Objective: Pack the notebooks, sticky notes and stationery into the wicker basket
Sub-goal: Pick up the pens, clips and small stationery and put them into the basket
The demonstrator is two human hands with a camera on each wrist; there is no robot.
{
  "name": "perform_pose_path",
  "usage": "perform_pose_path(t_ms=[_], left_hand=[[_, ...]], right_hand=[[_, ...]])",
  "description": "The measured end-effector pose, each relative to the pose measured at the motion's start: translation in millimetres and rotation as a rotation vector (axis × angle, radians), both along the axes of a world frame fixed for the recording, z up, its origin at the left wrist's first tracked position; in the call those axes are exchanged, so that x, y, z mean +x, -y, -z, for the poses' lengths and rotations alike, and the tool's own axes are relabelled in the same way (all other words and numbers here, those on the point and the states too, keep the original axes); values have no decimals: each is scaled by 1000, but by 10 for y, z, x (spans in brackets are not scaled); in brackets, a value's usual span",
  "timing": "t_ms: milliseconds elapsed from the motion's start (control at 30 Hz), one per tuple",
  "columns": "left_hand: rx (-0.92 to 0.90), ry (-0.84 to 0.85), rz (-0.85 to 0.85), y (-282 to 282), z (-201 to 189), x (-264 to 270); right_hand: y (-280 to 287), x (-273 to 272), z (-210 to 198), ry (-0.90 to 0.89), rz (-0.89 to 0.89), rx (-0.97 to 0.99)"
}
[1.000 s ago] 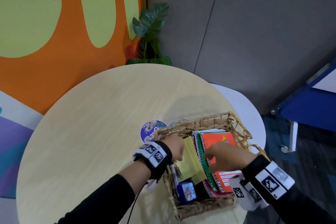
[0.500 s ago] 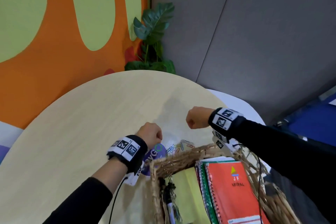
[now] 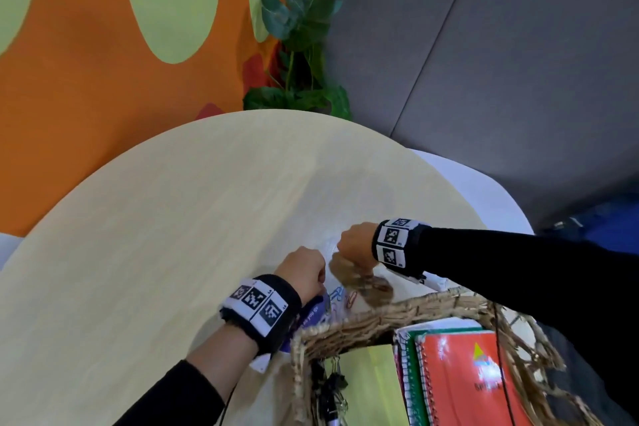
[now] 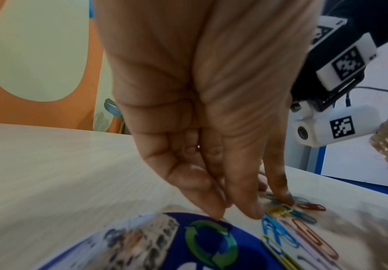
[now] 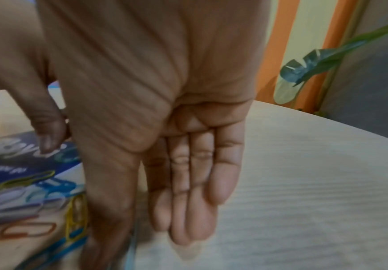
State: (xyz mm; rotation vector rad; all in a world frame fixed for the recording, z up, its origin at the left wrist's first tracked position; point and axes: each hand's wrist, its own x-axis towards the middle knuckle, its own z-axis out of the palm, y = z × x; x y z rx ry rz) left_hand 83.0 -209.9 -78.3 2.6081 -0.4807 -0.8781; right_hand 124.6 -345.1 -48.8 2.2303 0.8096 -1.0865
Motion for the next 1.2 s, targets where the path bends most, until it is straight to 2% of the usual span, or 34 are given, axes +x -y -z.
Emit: perform_pose_path(t_ms=[233,633,800,933,1067,1200], left_hand=[[-61,-5,13,-10,32,-67],[-163,85,223,328,46,14],[-246,107,363,483,33,84],[-94,88,499,730,-13,190],[-23,65,571,941,10,227],[128,-15,677,1088,-4,235]], right_hand=[[49,36,-15,27,55,51],[94,85,18,35,158,76],[253,249,-182,49,251,111],[441,421,-430,137,351,200],[546,480,-567,197,377,250],[623,471,-640,223,414,301]])
